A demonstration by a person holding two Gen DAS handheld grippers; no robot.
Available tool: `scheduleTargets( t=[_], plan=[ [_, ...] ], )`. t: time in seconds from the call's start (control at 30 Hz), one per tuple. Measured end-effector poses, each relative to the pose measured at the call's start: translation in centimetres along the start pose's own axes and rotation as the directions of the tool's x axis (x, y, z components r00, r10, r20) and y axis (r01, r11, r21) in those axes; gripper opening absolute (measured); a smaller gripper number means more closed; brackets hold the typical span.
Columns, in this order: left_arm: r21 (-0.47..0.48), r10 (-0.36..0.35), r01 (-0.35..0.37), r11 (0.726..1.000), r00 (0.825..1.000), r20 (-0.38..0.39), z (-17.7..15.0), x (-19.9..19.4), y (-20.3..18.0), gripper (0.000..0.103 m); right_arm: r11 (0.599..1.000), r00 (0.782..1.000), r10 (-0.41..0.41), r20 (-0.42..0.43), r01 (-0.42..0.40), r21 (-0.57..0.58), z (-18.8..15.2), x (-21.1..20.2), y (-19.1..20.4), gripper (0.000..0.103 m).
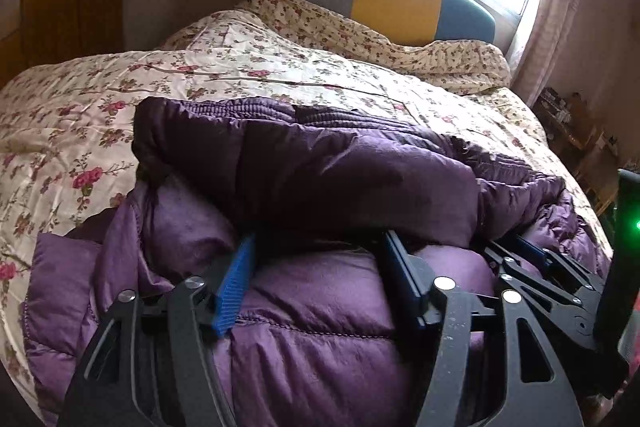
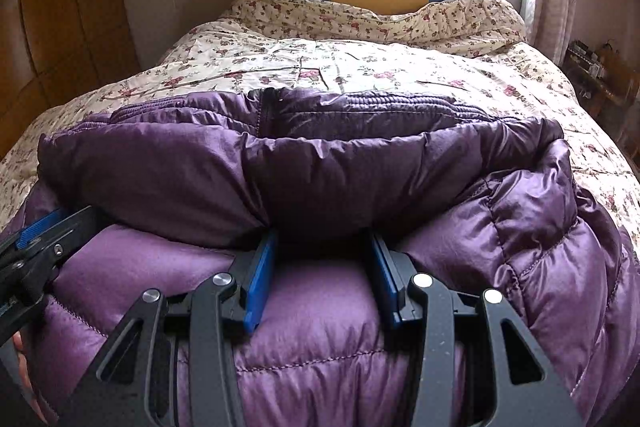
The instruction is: Fold large clothes
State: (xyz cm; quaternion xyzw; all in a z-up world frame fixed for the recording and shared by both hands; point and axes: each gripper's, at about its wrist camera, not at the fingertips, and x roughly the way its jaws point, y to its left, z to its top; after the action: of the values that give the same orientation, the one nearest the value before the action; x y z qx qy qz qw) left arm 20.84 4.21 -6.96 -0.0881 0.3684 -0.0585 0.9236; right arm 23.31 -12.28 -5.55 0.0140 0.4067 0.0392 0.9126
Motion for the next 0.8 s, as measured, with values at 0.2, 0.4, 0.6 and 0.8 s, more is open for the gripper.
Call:
scheduleTargets(
  t=[0.2, 0.4, 0.6, 0.8],
  plan=[
    [-0.041, -0.028, 0.028, 0.999, 1.000, 0.005, 0.3, -2.0, 0.6, 0.070, 1.000, 1.000, -0.008, -0.006, 0.008, -0.006, -0.1, -0.1, 0.0, 0.045],
    [-0.135, -0.021, 0.027, 0.990, 0.999, 0.044, -1.0, -6.5, 3.8, 0.074, 1.000, 1.000, 0.016, -0.023, -0.016, 0.007, 0.1, -0.3, -0.5, 0.047],
    [-0.209, 0.027, -0.021, 0.978, 0.999, 0.027, -3.8, -10.3, 8.2, 0.074, 0.997, 0.998, 0.065, -0.005, -0.064, 0.048, 0.5, -3.0, -1.4, 0.058],
    [-0.303, -0.035, 0.031, 0.953, 0.999, -0.007, -6.4, -11.3, 11.6, 0.074, 0.990, 0.991, 0.130, 0.043, -0.132, 0.057, -1.1, -8.1, -2.1, 0.049]
  ],
)
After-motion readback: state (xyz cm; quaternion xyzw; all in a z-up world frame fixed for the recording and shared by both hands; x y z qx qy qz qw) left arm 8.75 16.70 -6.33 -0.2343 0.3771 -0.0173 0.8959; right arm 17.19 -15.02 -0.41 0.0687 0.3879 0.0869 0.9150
